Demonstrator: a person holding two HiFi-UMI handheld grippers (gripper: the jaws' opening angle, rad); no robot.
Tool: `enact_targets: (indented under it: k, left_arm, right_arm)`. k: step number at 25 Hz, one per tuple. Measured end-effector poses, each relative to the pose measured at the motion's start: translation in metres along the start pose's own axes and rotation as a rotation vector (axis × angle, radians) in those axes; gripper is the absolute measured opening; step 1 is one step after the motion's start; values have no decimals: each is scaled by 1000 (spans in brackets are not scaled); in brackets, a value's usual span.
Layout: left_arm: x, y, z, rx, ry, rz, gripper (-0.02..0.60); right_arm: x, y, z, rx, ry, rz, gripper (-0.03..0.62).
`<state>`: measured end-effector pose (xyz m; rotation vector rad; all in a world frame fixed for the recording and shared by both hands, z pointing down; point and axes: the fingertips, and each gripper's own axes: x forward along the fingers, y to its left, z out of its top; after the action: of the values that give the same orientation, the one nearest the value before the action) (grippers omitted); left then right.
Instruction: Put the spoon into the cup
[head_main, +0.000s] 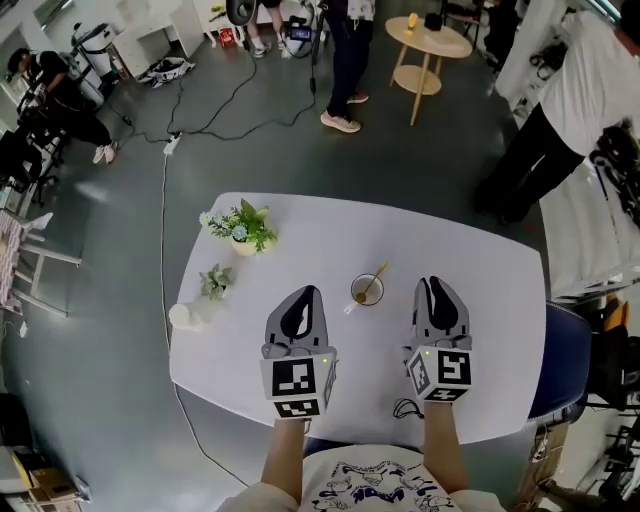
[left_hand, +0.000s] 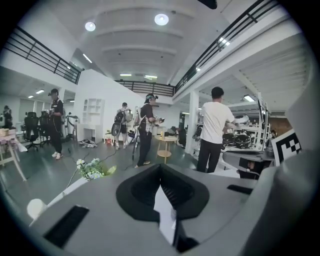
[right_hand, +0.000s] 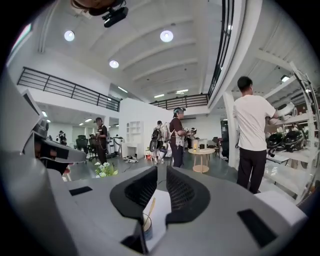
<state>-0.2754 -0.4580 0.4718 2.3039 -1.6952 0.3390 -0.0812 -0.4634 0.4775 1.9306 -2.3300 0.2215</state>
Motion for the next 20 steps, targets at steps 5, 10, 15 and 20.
enact_targets:
  k: [5, 10, 15, 20]
  left_arm:
    - [-27, -11, 25, 11, -68, 1, 14]
    - [-55, -17, 44, 18, -119, 6, 14]
    - [-78, -20, 56, 22, -165, 12, 14]
    - [-96, -23, 68, 28, -201, 16, 14]
  right_arm:
    - [-31, -3, 32, -16, -80, -29, 37]
    - [-59, 3, 55, -27, -125, -23, 20]
    - [-79, 13, 74, -45, -173, -12, 15]
    - [-94, 17, 90, -56, -209, -7, 14]
